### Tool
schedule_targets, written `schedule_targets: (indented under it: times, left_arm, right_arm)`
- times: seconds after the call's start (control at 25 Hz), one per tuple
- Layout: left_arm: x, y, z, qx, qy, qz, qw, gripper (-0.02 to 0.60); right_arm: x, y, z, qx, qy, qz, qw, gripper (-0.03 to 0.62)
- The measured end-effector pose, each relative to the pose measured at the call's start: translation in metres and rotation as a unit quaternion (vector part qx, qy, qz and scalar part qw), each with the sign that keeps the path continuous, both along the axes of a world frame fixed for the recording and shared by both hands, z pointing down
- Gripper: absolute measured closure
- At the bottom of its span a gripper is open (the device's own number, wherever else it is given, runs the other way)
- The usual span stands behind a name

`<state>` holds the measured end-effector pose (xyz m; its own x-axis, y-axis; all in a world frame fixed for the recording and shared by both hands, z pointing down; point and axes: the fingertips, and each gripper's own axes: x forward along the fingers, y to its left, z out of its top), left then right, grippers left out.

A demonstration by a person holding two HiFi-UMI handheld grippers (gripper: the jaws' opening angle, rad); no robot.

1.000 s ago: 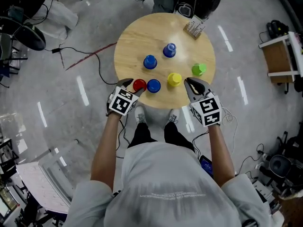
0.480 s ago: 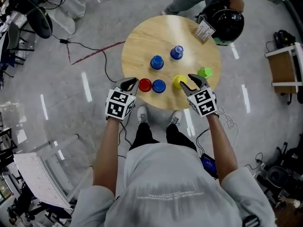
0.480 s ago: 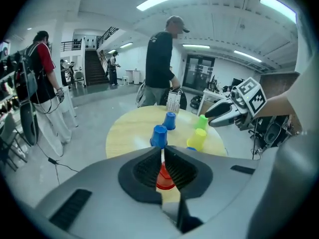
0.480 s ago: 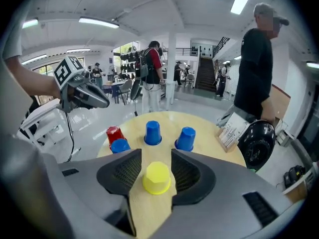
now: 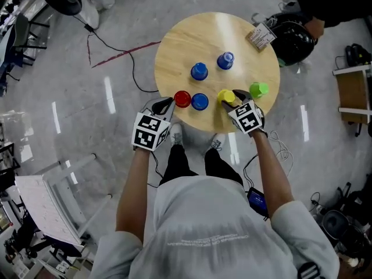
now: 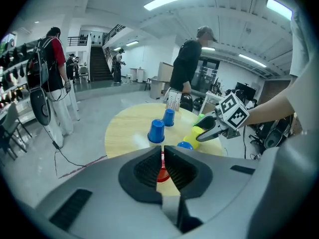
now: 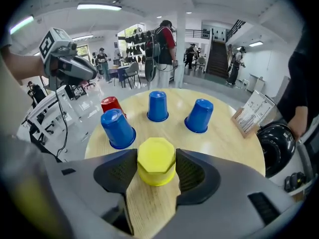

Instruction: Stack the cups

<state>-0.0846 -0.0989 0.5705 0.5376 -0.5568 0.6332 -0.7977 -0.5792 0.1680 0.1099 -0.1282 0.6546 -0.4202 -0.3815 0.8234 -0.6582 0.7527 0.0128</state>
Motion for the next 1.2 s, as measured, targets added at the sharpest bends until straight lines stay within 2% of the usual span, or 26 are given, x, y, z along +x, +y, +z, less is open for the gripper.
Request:
schedule_targets:
  times: [0.24,0.52,1.04,1.2]
  left_arm:
    - [-0.009,0.002,0.002,-0.002,-0.005,-0.015,0.9999,0.549]
    - [-0.010,0.002,0.002,0.001,-0.011,-0.008,0.9999,0.549]
    - [-0.016,0.003,0.013,-0.008,-0.021,-0.010,0.9997,0.549]
    - [-0.017,0.000,0.006,-0.004,-0.018,-0.005,0.9998,0.549]
  right_arm:
    - [-0.020,0.008,-0.014,0.015,-0.010,-0.027,0.999,0.336]
    - [-0.033,0.019,-0.015,0.015,-0.003,-0.047,0.999,0.336]
    - [-0.042,0.022,0.001,0.003,-0.015,-0.024,1.000,0.333]
    - [-0.044,0.028,-0.008,0.002,-0.018,-0.017,1.000,0.294]
